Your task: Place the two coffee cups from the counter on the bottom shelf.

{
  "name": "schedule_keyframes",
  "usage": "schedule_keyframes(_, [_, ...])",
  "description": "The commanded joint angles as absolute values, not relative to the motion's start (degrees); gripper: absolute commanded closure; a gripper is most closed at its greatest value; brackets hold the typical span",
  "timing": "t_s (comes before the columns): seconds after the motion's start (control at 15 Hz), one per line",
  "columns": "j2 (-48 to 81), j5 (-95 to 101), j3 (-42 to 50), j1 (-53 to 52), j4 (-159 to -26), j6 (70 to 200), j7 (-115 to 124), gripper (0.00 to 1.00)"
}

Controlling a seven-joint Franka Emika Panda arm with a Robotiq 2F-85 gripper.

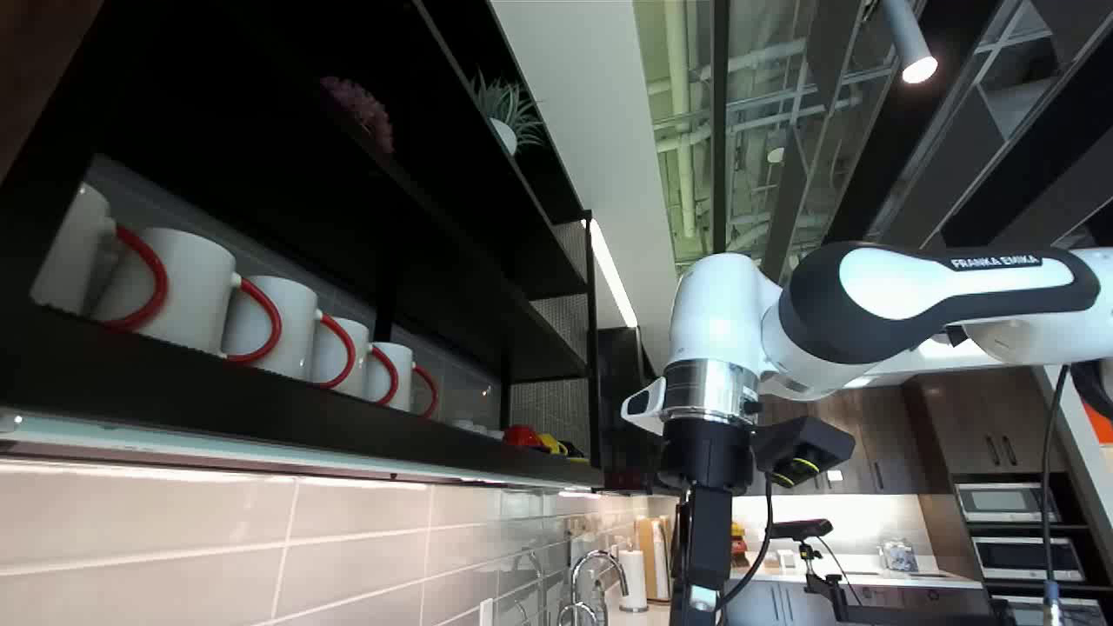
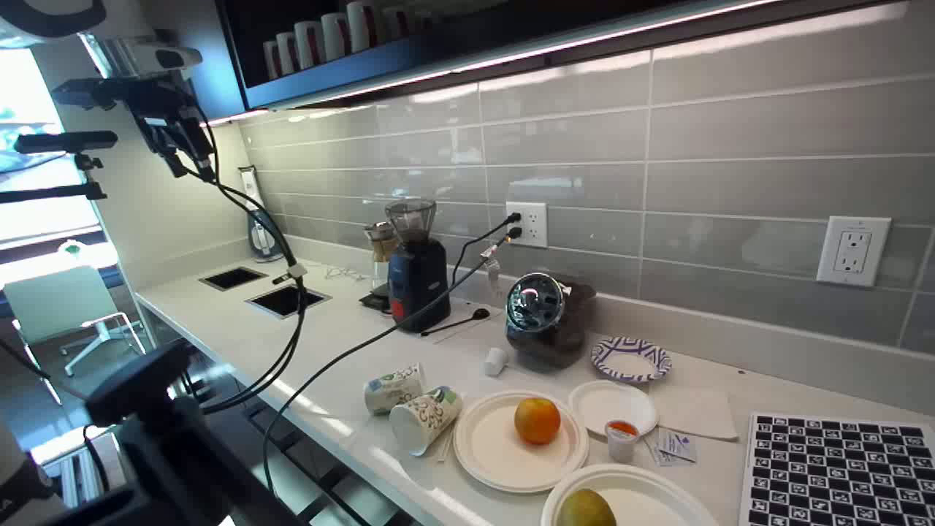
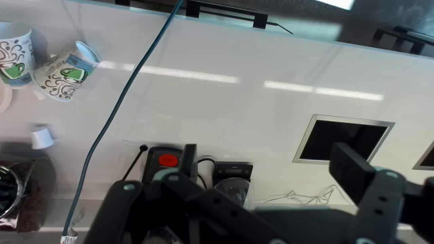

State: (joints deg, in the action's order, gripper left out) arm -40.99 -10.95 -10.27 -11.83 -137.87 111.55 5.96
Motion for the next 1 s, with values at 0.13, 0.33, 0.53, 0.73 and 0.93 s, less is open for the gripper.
schedule_keyframes(0.13, [-41.0,-11.1,-10.5,-11.5,-137.7,111.4,5.8,0.00])
schedule_keyframes(0.33, [-41.0,-11.1,-10.5,-11.5,-137.7,111.4,5.8,0.00])
schedule_keyframes(0.53, [-41.0,-11.1,-10.5,-11.5,-137.7,111.4,5.8,0.00])
schedule_keyframes(0.73, [-41.0,-11.1,-10.5,-11.5,-137.7,111.4,5.8,0.00])
schedule_keyframes(0.93, [-40.0,-11.9,-9.3,-9.9,-139.1,113.8,7.3,0.00])
